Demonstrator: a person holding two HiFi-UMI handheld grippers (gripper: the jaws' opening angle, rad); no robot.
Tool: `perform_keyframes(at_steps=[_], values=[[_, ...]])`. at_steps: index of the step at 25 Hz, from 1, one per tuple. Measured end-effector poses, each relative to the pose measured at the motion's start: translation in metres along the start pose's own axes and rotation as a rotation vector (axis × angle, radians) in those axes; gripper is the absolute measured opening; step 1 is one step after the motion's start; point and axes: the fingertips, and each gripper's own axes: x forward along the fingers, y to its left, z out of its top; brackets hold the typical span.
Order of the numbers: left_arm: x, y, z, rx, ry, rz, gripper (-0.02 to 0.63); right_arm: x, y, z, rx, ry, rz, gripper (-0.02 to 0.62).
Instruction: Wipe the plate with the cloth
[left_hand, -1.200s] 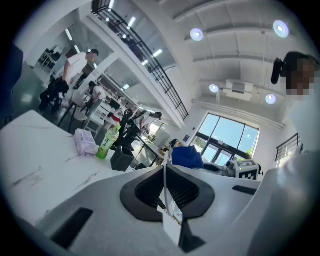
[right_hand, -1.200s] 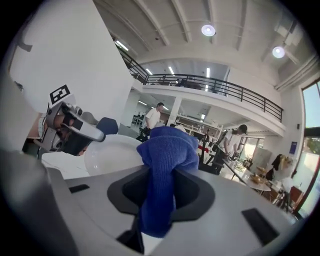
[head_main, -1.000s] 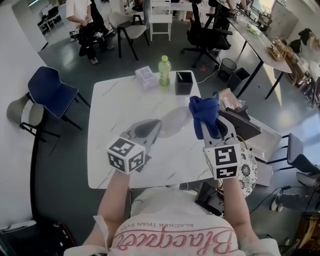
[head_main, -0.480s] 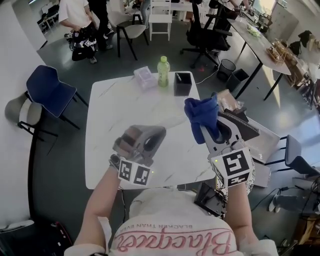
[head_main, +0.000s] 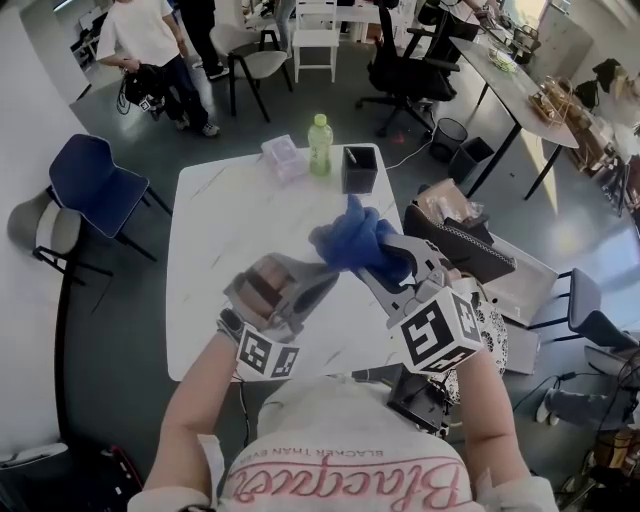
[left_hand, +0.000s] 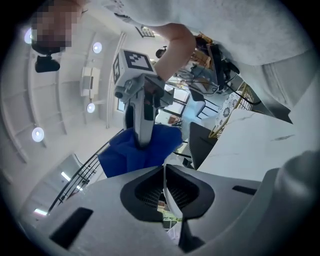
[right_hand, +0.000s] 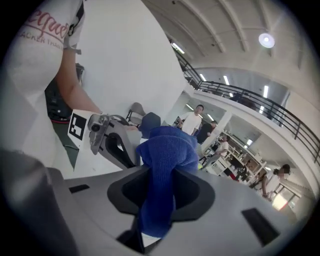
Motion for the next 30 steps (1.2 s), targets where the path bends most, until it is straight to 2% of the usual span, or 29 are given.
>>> perform_keyframes(at_steps=[3,5,15,20,23,26,30], values=[[0.000,-0.008,0.003,0.032,0.003,-0.015,0.015,0.009,0.011,-0.016,-0.068,0.048,0.045,0.098],[0.000,-0.012,0.002,0.040,0.009,-0.026,0.015,0.015,0.011,-0.028,-0.072,0.072,0.053,0.098],[-0.001,-0.018,0.004,0.051,0.021,-0.046,0.017,0.042,-0.015,-0.102,0.024,0.210,0.034,0.098],[-0.003,-0.026,0.005,0.049,0.029,-0.064,0.017,0.053,-0.012,-0.130,0.072,0.252,0.050,0.098],[-0.007,-0.031,0.013,0.039,0.041,-0.061,0.017,0.038,-0.013,-0.126,0.077,0.236,0.030,0.098],[-0.003,-0.025,0.005,0.034,0.041,-0.058,0.017,0.025,-0.031,-0.102,0.095,0.181,-0.001,0.098],[0.001,-0.024,0.003,0.040,0.030,-0.064,0.017,0.014,-0.031,-0.058,0.073,0.090,0.039,0.098]])
